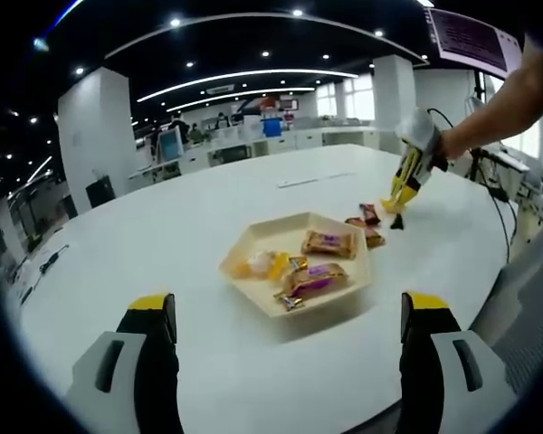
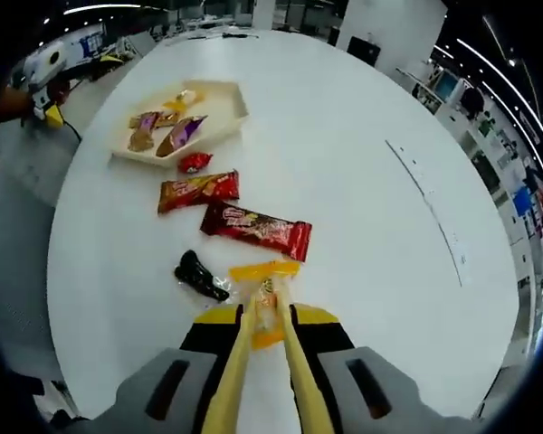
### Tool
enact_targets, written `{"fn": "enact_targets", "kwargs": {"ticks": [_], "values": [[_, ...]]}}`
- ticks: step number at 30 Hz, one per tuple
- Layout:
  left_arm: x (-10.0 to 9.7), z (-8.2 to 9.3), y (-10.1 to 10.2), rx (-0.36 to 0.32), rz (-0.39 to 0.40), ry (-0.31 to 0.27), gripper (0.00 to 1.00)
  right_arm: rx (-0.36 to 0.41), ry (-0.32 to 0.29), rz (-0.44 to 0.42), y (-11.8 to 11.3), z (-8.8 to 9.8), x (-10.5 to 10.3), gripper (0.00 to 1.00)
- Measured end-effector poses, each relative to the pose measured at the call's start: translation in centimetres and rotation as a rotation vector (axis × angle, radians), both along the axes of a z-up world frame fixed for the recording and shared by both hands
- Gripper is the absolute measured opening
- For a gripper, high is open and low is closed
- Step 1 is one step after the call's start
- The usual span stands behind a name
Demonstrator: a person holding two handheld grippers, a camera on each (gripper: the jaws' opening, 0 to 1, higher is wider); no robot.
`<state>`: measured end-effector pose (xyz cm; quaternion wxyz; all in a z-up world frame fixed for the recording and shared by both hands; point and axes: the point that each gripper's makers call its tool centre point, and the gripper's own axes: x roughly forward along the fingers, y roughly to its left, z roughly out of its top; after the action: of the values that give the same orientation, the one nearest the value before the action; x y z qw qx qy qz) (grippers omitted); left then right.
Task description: Place the target food into the container with the food tongs after gripping and lifting it, then release it inside without dropping or visibly crushing the food.
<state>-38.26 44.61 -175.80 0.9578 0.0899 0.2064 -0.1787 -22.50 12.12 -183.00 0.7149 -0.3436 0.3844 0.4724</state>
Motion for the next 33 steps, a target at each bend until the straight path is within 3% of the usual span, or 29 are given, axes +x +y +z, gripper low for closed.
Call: {"fn": "enact_targets", "kwargs": {"ticks": [13, 23, 33], "values": [[0.0, -0.1, -0.1, 0.006, -0.005, 0.004, 0.99, 0.045, 0.037, -0.077, -0.4, 1.6, -0.2, 0.18], [-0.1, -0.2, -0.2, 0.011, -0.016, 0.003, 0.99, 0.078, -0.001, -0.113, -0.1, 4.8, 0.9, 0.20], [-0.1, -0.2, -0.3, 0.017, -0.024, 0.000, 0.99, 0.071, -0.030, -0.111, -0.1, 6.5, 0.8, 0.20]]}}
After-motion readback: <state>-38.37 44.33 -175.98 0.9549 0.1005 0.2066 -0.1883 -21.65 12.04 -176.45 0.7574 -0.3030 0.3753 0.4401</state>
